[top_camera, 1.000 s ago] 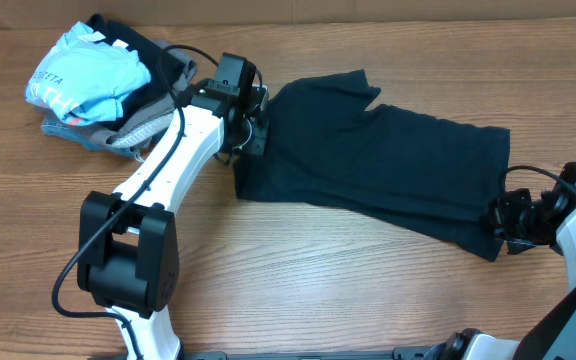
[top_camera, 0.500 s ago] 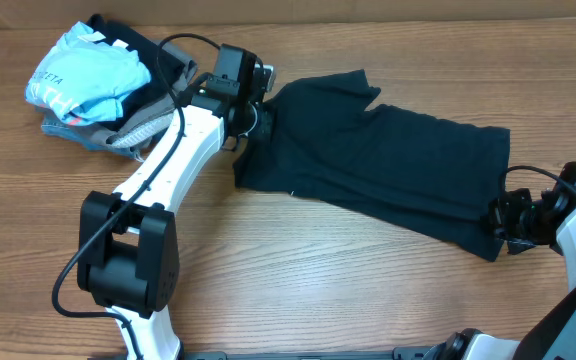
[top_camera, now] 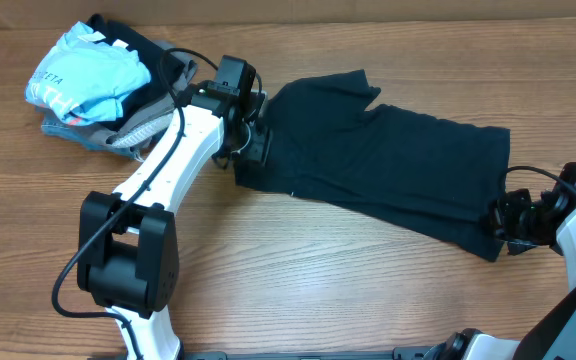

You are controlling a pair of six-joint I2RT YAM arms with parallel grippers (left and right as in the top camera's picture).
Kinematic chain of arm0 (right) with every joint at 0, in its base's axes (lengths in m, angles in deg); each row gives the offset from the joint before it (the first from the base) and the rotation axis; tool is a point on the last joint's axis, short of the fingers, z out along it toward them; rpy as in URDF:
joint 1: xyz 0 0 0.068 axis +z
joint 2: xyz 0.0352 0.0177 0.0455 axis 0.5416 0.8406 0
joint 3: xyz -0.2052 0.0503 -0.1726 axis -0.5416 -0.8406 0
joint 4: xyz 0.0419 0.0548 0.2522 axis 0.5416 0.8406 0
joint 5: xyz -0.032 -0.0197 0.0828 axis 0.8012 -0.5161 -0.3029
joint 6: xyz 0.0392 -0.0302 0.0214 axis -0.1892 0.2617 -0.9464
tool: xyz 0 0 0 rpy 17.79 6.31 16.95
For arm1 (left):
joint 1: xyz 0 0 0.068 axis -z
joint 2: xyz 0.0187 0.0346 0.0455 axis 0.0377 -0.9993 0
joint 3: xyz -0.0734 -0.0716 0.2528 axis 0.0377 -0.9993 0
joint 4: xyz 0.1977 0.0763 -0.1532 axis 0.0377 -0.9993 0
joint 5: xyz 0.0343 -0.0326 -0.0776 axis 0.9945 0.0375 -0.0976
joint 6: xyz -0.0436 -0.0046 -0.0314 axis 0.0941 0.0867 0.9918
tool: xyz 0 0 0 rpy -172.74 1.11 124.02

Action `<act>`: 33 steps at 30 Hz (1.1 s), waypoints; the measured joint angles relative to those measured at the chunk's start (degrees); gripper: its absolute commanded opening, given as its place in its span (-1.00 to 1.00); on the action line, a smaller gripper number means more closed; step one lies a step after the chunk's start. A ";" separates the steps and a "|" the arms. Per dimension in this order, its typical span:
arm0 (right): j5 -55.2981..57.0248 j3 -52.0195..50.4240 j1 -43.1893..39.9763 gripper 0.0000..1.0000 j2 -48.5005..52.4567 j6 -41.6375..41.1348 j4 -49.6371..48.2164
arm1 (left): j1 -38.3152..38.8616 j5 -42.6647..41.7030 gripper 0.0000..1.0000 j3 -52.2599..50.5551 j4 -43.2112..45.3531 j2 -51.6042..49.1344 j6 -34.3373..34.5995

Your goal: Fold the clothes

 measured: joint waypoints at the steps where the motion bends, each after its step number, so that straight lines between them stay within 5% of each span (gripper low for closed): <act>1: 0.02 0.00 0.02 -0.85 0.00 0.24 0.15 | 0.00 0.35 0.29 -0.17 -0.33 0.00 -0.31; 8: 0.42 0.00 0.02 -0.85 0.00 1.68 0.63 | 0.00 0.90 0.18 -7.45 4.98 0.00 -1.51; 10: 0.44 0.00 0.02 -0.85 0.00 1.90 0.66 | 0.00 0.37 -0.07 -9.25 6.27 0.00 -1.51; 14: 0.42 0.00 0.02 -0.85 0.00 2.97 0.57 | 0.00 -0.07 -0.92 -11.43 8.79 0.00 -2.38; 25: 0.11 0.00 0.02 -0.82 0.00 8.04 -3.21 | -2.54 3.58 -0.92 -11.82 13.94 0.00 0.33; 28: -0.20 0.00 0.04 -0.53 0.00 8.66 -4.90 | -3.41 3.80 -0.92 -11.82 13.90 0.00 0.70; 31: -0.24 0.02 0.02 0.61 0.00 9.33 -6.80 | -3.50 4.09 -0.92 -11.82 13.88 0.00 0.94; 33: -0.20 0.02 0.02 0.77 0.00 9.57 -7.02 | -3.50 4.00 -0.86 -11.82 13.88 0.00 1.16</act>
